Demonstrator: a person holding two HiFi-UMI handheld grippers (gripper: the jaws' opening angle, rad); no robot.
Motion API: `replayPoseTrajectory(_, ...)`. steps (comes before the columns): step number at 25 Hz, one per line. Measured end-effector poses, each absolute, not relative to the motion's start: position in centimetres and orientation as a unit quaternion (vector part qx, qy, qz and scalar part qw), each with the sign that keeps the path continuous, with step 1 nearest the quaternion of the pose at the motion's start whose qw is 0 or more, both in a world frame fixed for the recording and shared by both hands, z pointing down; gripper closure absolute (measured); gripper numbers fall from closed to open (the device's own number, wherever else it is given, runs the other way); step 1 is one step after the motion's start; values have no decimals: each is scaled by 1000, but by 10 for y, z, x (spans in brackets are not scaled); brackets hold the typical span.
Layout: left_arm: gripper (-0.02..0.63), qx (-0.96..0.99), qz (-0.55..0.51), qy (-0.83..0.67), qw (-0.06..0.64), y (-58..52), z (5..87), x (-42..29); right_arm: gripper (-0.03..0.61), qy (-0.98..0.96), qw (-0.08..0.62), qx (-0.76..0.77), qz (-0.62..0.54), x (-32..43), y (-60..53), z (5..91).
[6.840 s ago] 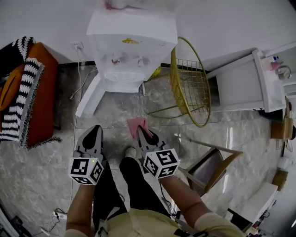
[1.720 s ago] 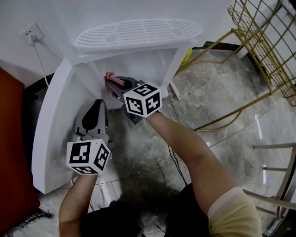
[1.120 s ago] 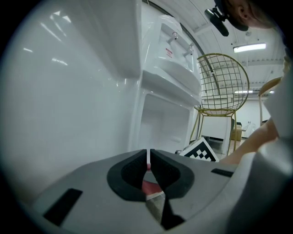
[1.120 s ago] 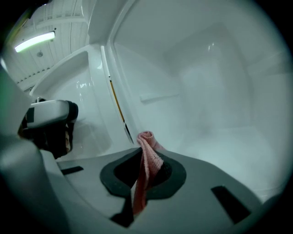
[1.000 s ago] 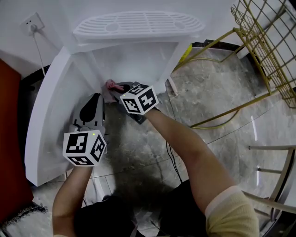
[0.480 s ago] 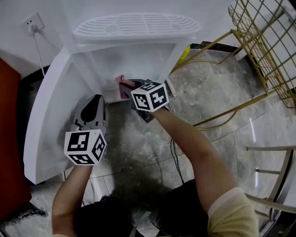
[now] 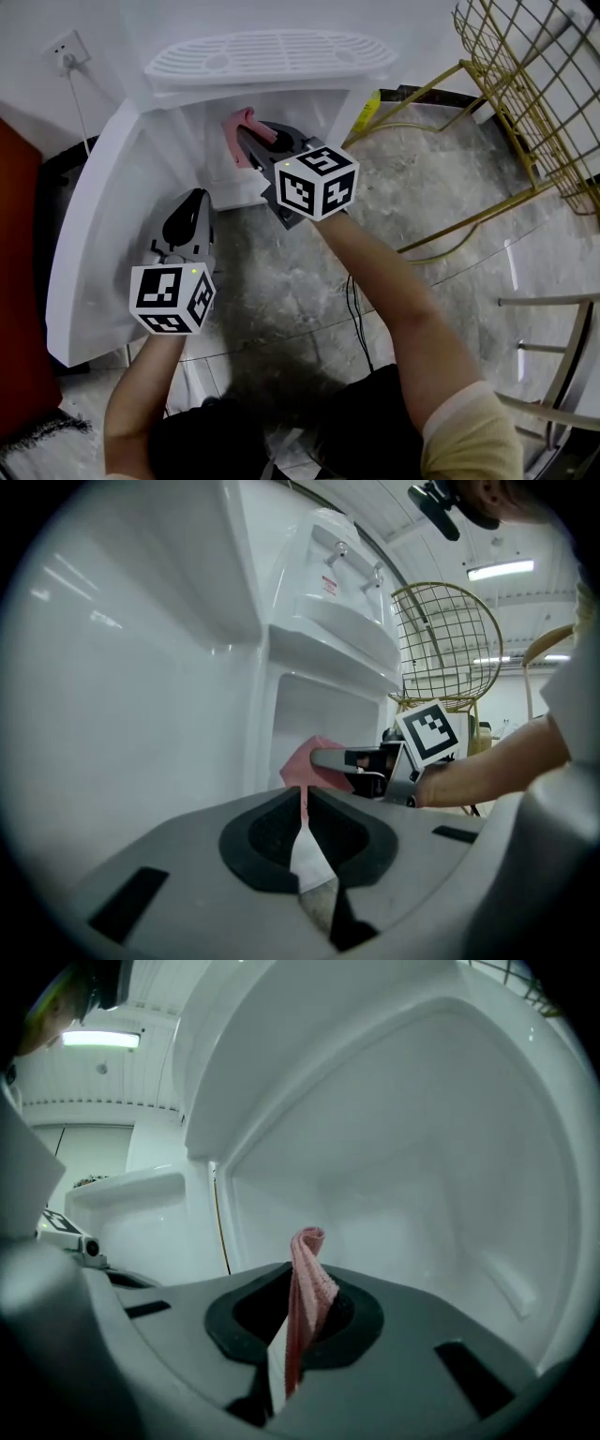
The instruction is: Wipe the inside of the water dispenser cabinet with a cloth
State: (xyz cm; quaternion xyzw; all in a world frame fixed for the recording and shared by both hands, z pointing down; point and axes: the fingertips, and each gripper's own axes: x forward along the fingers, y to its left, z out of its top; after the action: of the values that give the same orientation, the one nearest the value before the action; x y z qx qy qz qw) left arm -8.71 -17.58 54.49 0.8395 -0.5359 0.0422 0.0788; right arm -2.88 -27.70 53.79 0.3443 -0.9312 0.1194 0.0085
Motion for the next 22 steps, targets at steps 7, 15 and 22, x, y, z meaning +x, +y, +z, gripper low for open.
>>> replayPoseTrajectory(7, 595, 834, 33, -546, 68, -176, 535, -99, 549, -937, -48, 344, 33, -47, -276, 478)
replayPoseTrajectory(15, 595, 837, 34, -543, 65, -174, 538, -103, 549, -939, -110, 322, 44, -74, -277, 470)
replayPoseTrajectory(22, 595, 839, 34, -539, 71, -174, 543, -106, 549, -934, -90, 330, 107, -86, -296, 509)
